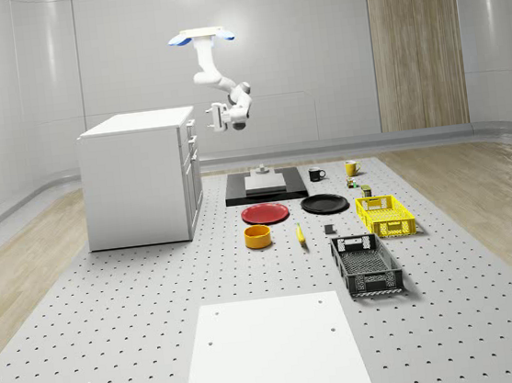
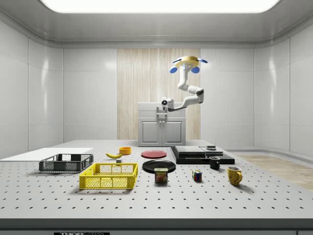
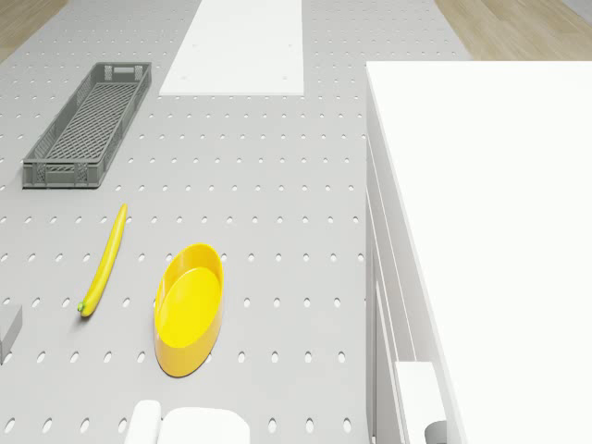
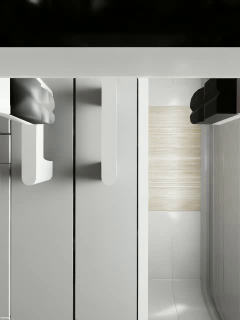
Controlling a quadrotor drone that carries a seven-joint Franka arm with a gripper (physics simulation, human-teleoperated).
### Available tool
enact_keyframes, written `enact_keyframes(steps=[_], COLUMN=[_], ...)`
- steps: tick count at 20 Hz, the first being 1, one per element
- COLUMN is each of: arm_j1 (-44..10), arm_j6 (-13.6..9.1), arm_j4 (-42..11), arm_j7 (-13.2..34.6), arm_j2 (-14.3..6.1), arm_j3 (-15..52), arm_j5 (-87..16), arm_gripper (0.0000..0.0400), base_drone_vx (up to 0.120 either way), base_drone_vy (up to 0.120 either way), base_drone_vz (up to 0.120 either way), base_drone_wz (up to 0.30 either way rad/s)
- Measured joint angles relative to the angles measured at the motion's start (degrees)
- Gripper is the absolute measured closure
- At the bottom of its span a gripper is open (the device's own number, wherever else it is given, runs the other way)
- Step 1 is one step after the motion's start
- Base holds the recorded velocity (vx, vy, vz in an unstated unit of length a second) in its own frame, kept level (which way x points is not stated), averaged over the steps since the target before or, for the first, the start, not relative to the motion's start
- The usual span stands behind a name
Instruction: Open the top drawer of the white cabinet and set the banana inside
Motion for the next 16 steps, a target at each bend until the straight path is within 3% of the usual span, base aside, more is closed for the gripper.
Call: enact_keyframes(steps=[4,16], arm_j1=[0.2,1.7], arm_j6=[0.6,5.4], arm_j4=[-0.4,-2.2], arm_j7=[0.0,0.4], arm_j2=[-0.2,0.4], arm_j3=[0.4,5.0], arm_j5=[0.2,4.0], arm_gripper=[0.0,0.0], base_drone_vx=[0.0,0.0], base_drone_vy=[0.0,0.0], base_drone_vz=[0.0,0.0], base_drone_wz=[0.0,0.0])
